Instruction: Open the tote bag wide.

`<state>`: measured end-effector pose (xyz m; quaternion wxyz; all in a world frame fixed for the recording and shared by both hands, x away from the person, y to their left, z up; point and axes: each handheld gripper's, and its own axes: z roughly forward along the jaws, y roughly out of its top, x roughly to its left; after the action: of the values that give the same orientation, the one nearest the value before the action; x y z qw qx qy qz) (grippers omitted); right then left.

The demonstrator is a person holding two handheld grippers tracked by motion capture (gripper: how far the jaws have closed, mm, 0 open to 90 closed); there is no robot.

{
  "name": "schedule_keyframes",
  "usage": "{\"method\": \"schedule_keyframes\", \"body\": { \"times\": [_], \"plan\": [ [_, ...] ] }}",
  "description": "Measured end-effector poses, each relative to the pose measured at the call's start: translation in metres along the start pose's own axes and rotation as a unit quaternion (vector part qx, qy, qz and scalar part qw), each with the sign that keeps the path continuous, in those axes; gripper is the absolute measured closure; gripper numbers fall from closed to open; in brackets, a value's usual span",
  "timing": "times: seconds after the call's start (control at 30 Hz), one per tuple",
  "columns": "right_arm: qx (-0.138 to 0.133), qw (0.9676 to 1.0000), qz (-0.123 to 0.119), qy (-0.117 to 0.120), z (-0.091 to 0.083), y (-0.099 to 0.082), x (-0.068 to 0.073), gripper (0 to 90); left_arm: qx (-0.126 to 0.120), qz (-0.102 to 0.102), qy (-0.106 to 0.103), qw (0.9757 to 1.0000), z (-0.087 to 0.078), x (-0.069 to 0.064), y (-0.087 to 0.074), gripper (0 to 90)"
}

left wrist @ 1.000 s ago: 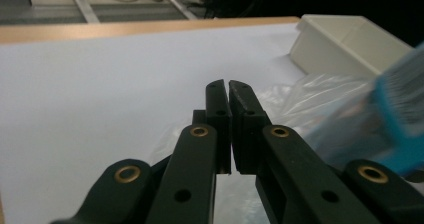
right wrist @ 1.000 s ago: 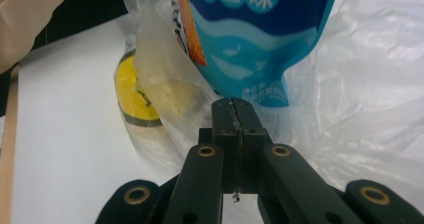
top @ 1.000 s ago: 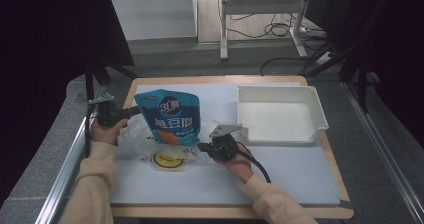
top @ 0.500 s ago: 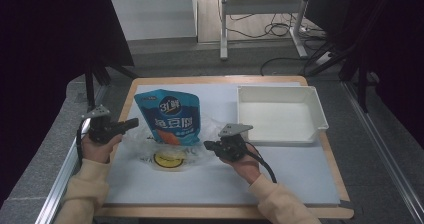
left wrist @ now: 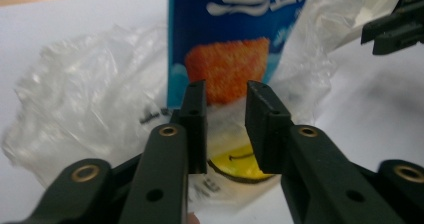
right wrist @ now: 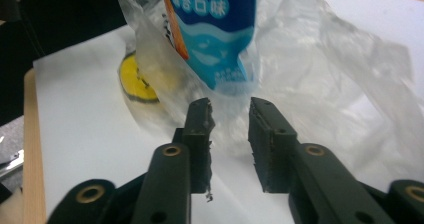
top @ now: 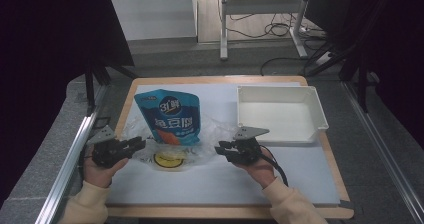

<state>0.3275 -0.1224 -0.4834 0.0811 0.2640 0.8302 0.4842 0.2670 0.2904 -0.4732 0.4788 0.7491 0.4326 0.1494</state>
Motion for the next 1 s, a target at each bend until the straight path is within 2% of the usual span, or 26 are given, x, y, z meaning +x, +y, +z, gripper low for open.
{"method": "schedule_keyframes", "body": {
  "times": [0.17,0.3,0.37,0.63,0.73,1.0],
  "plan": [
    [0.008,1.0000,0.002,-0.004,-0.007,-0.007,-0.003,64.6,0.004,-0.010,-0.001,0.9999,0.001,-0.009,-0.019,63.8],
    [0.007,0.9999,0.005,-0.007,-0.010,-0.011,-0.004,62.3,0.014,-0.004,0.000,0.9999,0.003,-0.014,-0.027,58.0],
    [0.008,0.9999,0.008,-0.007,-0.012,-0.014,-0.005,59.3,0.019,0.002,0.001,0.9998,0.005,-0.022,-0.033,54.2],
    [0.005,0.9999,0.004,-0.015,-0.011,-0.017,-0.005,48.8,0.020,0.013,0.010,0.9997,0.009,-0.028,-0.040,39.5],
    [0.010,0.9995,-0.005,-0.029,-0.009,-0.018,-0.003,47.0,0.018,0.017,0.008,0.9997,0.010,-0.031,-0.041,35.7],
    [0.008,0.9994,0.000,-0.034,-0.009,-0.017,-0.004,41.7,0.026,0.030,0.006,0.9992,0.015,-0.036,-0.044,31.0]
  ]
}}
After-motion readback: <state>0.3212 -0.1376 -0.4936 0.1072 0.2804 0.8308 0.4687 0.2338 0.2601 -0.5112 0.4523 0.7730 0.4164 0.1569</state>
